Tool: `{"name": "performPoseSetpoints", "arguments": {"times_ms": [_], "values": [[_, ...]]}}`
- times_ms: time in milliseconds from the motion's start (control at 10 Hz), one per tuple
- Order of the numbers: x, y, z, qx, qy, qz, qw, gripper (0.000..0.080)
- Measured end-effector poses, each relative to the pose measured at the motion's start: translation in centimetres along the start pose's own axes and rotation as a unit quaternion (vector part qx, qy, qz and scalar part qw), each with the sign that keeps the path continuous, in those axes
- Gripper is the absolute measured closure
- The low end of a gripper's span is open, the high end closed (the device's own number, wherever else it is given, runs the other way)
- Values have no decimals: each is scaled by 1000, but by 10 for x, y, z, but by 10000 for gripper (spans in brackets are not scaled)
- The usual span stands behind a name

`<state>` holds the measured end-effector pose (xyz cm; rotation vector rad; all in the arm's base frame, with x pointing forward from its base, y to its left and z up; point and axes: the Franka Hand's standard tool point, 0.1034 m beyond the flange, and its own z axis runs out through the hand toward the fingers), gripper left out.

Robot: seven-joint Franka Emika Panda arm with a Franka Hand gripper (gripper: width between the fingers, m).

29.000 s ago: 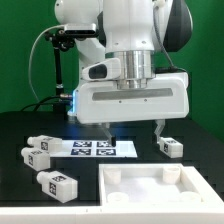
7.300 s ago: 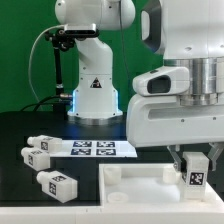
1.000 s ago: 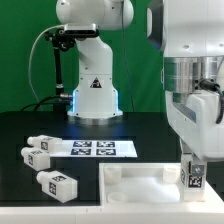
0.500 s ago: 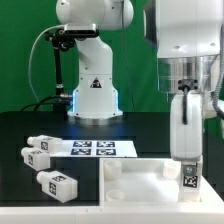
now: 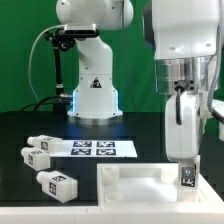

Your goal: Assemble one leg

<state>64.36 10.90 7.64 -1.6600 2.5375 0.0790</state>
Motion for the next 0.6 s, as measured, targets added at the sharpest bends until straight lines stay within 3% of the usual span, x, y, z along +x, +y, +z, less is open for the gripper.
{"name": "performPoseSetpoints", "arguments": {"times_ms": [100, 400, 600], "values": [[-6, -1, -7, 4, -5, -4, 1000, 215], [-22, -8, -46, 16, -26, -22, 999, 154], [-24, -11, -47, 19, -26, -26, 999, 150]]}}
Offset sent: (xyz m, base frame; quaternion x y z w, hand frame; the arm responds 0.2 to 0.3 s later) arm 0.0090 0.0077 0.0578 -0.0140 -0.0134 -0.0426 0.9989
